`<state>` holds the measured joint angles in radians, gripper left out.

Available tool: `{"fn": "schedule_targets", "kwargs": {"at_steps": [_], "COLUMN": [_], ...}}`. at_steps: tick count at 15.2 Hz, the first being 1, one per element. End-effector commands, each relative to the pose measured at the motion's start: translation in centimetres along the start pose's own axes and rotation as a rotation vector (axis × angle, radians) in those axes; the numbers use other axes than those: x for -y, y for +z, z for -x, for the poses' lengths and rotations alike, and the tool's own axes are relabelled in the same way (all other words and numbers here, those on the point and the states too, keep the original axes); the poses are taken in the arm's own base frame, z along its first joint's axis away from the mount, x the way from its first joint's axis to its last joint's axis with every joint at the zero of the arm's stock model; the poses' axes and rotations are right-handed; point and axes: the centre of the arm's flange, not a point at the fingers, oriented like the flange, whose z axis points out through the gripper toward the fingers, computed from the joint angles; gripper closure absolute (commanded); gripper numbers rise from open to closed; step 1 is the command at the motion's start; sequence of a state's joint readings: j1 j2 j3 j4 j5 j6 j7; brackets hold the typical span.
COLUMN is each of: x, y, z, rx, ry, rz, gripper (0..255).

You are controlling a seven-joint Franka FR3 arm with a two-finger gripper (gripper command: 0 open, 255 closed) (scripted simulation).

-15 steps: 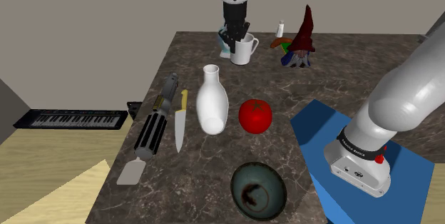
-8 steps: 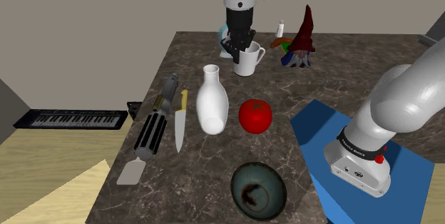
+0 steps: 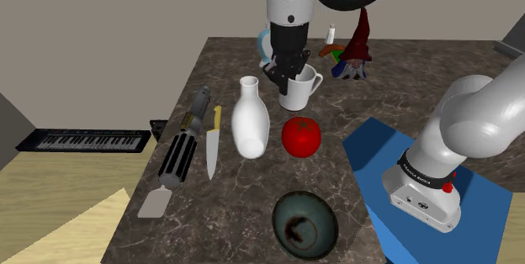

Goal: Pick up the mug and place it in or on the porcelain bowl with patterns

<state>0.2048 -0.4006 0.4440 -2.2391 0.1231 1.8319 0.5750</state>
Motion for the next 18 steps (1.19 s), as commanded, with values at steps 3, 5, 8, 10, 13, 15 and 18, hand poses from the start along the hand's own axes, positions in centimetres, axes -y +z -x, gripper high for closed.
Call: {"fn": "schedule_targets", "kwargs": {"at_steps": [3, 5, 8, 10, 13, 15, 18], "x": [3.3, 4.9, 7.3, 9.0, 11.4, 13.0, 15.4], "y": [-0.5, -0.7, -1.0, -1.2, -1.5, -1.8, -2.1], "z": [4.2, 6.3, 9.4, 11.5, 14.6, 16.7, 19.8], "rx": [0.0, 0.0, 0.0, 0.0, 0.0, 0.0, 0.0], "ry": [0.001, 0.001, 0.001, 0.001, 0.001, 0.001, 0.001], "rz": [0.0, 0.0, 0.0, 0.0, 0.0, 0.0, 0.0], "gripper": [255, 255, 255, 255, 255, 255, 255]}}
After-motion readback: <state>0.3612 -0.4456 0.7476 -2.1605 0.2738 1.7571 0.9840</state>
